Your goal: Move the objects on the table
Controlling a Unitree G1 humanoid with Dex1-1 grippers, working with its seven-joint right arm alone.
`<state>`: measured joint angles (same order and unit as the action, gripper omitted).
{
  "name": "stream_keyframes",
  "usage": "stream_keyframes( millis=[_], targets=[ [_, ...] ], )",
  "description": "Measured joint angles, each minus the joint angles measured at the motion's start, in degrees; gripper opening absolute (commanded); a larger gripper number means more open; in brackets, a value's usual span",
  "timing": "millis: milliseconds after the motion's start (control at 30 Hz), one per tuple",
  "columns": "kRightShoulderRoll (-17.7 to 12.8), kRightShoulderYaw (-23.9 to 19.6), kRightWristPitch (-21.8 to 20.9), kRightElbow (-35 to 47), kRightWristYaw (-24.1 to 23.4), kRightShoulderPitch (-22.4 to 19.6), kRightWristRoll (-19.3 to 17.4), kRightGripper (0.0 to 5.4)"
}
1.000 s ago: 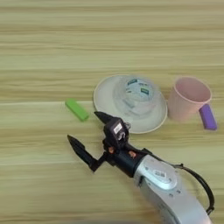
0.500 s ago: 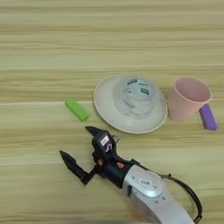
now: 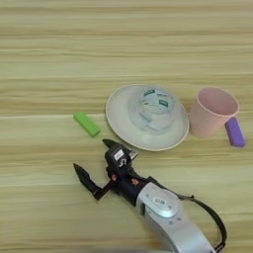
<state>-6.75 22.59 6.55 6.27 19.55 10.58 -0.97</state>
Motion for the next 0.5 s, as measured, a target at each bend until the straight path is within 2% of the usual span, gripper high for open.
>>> stream_keyframes(
  millis=[500],
  targets=[
    [2.82, -3.22, -4.70, -9.76, -0.27, -6.39, 0.03, 5.39]
  ],
)
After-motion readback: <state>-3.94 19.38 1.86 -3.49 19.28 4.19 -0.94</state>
